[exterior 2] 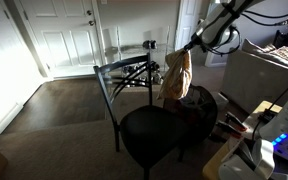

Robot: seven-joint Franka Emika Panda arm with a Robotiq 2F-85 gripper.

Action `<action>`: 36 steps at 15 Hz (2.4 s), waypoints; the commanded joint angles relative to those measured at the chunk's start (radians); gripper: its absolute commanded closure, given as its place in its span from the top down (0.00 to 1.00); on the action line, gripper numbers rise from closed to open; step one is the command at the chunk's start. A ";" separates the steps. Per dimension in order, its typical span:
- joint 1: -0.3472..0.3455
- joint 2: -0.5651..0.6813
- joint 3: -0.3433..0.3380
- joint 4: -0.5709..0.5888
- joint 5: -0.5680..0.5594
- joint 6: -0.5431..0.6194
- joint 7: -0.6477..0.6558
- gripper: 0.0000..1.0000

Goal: Put the peach t-shirt in the black bag.

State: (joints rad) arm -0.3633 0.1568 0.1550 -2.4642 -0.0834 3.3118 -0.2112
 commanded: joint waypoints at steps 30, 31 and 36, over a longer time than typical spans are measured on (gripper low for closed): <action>0.227 0.113 -0.276 -0.080 0.248 0.137 -0.053 0.02; 0.235 0.124 -0.284 -0.076 0.234 0.139 -0.046 0.02; 0.299 0.177 -0.364 -0.039 0.193 0.137 -0.023 0.02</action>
State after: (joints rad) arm -0.1036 0.3044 -0.1545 -2.5225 0.1390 3.4210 -0.2669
